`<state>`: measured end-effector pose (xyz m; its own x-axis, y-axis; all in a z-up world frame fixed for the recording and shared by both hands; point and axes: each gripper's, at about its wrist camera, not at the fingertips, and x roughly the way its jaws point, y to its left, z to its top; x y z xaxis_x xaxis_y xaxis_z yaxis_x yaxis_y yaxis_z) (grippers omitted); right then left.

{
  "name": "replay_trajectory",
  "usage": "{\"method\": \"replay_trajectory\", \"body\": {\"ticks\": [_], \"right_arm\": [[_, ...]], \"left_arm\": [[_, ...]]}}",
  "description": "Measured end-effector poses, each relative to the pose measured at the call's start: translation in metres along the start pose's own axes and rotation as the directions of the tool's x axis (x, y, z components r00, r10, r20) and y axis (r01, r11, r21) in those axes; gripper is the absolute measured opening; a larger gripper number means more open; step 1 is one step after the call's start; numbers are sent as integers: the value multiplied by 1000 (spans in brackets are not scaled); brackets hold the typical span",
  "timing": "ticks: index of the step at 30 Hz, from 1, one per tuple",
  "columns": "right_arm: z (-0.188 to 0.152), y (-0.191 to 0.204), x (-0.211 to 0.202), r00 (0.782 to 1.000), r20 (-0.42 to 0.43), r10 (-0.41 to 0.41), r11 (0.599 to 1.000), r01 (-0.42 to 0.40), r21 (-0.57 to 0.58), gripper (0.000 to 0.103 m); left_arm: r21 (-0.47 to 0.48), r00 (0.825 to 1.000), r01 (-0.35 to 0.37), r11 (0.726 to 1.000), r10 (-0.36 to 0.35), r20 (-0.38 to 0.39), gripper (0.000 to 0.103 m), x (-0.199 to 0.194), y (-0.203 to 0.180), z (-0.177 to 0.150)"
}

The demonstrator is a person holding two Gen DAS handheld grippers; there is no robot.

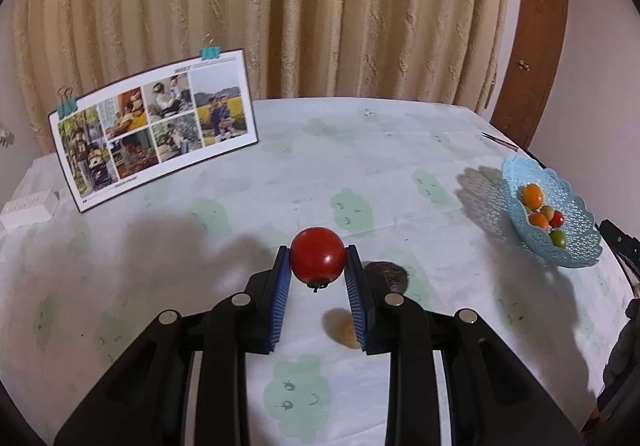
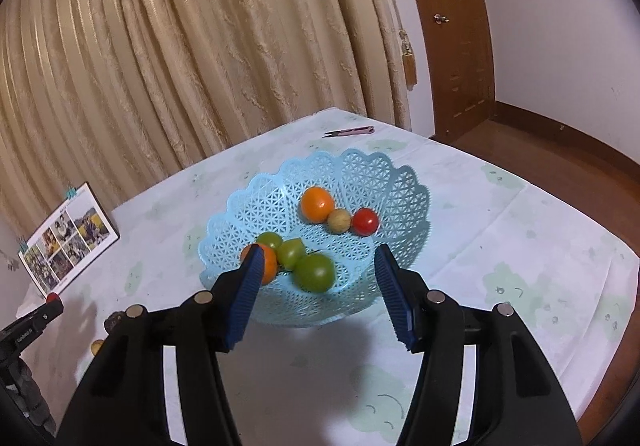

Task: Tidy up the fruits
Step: 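Lower the red tomato into the basket and open the left tool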

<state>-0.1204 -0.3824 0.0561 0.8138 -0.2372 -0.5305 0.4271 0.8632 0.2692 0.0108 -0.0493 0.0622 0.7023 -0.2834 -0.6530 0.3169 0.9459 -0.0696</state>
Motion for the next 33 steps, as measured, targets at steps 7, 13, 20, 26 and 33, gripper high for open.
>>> {"method": "replay_trajectory", "body": {"ticks": [7, 13, 20, 26, 33], "right_arm": [[-3, -19, -6, 1000, 12, -8, 1000, 8, 28, 61], [-5, -33, -8, 1000, 13, 4, 999, -5, 52, 61], [-6, -44, -8, 1000, 21, 13, 998, -14, 63, 61], [-6, -52, -4, 1000, 18, 17, 997, -18, 75, 61], [-10, -60, 1, 1000, -1, 26, 995, -26, 94, 61]], "left_arm": [[64, 999, 47, 997, -48, 14, 28, -5, -38, 12], [135, 990, 140, 981, -143, 8, 28, -2, -90, 25], [194, 969, 245, 950, -245, -23, 28, 8, -151, 32], [266, 942, 333, 905, -330, -57, 28, 20, -197, 29], [284, 907, 420, 862, -406, -110, 28, 37, -230, 27]]}}
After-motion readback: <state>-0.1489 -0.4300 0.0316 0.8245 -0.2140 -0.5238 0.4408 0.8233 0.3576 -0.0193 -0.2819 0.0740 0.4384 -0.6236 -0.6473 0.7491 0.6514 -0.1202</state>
